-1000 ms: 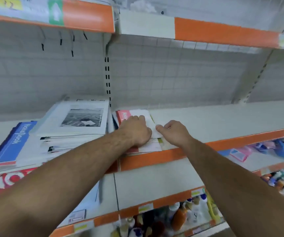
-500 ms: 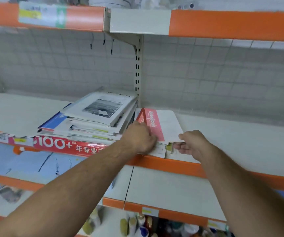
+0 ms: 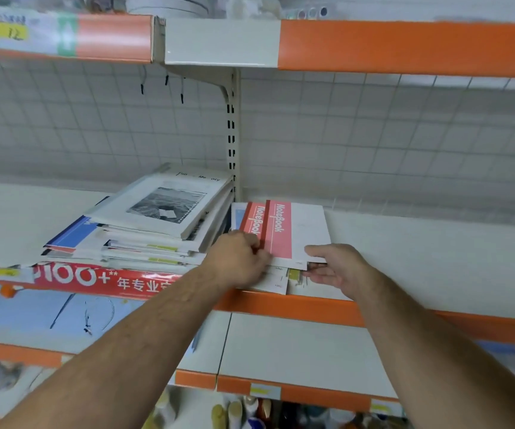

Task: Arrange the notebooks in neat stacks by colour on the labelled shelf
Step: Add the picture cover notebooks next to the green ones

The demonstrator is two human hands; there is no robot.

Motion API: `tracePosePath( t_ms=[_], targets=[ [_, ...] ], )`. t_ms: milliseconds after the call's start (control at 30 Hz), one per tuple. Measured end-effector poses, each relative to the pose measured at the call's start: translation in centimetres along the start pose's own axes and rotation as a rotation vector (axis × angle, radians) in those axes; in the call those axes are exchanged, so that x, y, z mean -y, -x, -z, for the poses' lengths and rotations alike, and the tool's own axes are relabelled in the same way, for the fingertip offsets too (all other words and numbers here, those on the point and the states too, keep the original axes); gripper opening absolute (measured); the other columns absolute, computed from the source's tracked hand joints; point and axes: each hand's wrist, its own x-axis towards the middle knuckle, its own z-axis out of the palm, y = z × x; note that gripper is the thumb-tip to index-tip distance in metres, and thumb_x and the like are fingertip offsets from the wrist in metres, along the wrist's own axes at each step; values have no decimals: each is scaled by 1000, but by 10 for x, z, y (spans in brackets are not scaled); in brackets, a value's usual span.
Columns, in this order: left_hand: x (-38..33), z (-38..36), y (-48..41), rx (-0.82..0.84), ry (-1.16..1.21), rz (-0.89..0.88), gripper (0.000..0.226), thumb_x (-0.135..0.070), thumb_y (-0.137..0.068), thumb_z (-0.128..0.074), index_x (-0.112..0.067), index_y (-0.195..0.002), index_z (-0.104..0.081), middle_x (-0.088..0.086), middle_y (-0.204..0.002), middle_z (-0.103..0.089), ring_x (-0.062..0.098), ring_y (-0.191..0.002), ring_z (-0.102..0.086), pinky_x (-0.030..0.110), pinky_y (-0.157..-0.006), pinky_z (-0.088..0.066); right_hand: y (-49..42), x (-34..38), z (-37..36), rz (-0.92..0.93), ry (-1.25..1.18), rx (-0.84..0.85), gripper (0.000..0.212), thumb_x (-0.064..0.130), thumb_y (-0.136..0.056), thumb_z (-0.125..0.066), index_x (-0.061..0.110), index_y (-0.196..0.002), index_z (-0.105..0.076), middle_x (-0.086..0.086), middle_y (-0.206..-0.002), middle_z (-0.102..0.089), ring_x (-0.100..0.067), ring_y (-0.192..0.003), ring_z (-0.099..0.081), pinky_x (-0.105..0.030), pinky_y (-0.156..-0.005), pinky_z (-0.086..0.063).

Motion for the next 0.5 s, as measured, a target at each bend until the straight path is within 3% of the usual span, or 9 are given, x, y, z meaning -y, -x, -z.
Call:
tracePosePath(
  t_ms=[133,300,500],
  targets=[
    [4,4,-2,22,87,-6,32,-48,-88,-51,-27,-102,-71,-4,-106,-65,15,-94,-60,34,-86,-54,0,-3,3,28,-14,29,29,14,-87,-75,8,-114,-65,-7,-92,-78,-25,-85,-75,-36,-86,-59],
    [9,11,-4,80,75,-36,38,-46,-94,-48,-32,-124,-66,-6,-126,-59,14,-109,-57,32,-93,-51,1,-6,3,56,-11,24,33,13,-88,-74,9,-120,-63,-5,-96,-78,-24,-88,-75,-33,-78,-58],
    [8,9,-5,114,99,0,44,-50,-89,-48,-24,-124,-57,-2,-121,-55,20,-110,-57,42,-98,-51,1,-6,0,76,-19,6,41,16,-89,-73,19,-127,-57,-3,-101,-76,-23,-87,-75,-33,-75,-58]
  ],
)
